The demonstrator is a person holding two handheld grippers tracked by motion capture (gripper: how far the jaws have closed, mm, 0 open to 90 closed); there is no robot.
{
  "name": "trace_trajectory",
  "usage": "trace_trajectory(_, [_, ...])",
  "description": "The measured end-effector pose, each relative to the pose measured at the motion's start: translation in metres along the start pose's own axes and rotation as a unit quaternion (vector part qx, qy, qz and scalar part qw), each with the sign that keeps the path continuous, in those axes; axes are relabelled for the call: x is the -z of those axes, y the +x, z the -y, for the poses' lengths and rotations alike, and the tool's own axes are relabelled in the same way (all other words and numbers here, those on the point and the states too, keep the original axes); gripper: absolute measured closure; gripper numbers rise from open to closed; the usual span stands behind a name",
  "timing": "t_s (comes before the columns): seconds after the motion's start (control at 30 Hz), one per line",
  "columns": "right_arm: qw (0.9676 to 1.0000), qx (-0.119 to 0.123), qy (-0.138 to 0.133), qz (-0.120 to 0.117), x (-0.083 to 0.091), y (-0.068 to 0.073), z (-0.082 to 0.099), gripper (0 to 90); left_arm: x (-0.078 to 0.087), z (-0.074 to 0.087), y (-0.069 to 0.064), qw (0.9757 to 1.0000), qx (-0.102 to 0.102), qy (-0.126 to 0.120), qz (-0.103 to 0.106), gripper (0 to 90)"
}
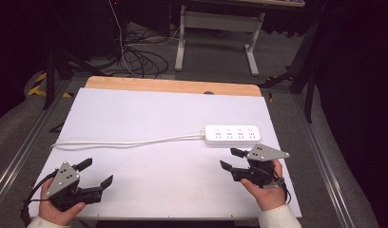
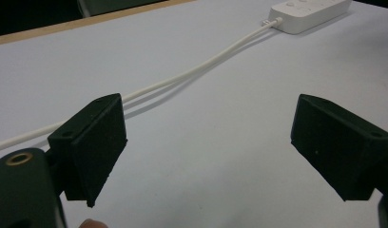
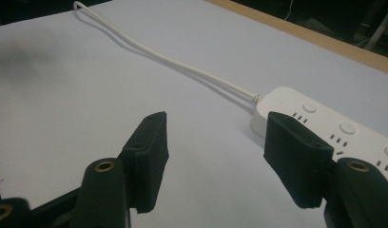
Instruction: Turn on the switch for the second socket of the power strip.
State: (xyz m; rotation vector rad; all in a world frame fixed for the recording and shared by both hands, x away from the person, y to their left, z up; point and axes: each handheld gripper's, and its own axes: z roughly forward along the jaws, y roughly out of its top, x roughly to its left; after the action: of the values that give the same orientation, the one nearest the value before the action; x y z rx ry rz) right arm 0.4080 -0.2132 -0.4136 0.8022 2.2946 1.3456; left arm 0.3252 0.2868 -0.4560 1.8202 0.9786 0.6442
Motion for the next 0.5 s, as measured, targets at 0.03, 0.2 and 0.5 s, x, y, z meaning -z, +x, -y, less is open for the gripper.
trace_trajectory(0.03, [1.0000,0.000,-0.001,-0.001,0.000,-0.001,-0.002,41.2,0.000,0.000,0.000,1.0000,-0.001,0.000,0.000,12.2])
trace_trajectory(0.2, [1.0000,-0.002,-0.001,0.002,0.000,-0.008,-0.012,41.5,0.000,0.000,0.000,1.0000,-0.002,0.000,-0.003,12.2])
trace_trajectory(0.5, [1.0000,0.001,-0.001,0.009,-0.001,-0.018,-0.024,43.1,0.000,0.000,0.000,1.0000,-0.006,0.002,-0.006,12.3])
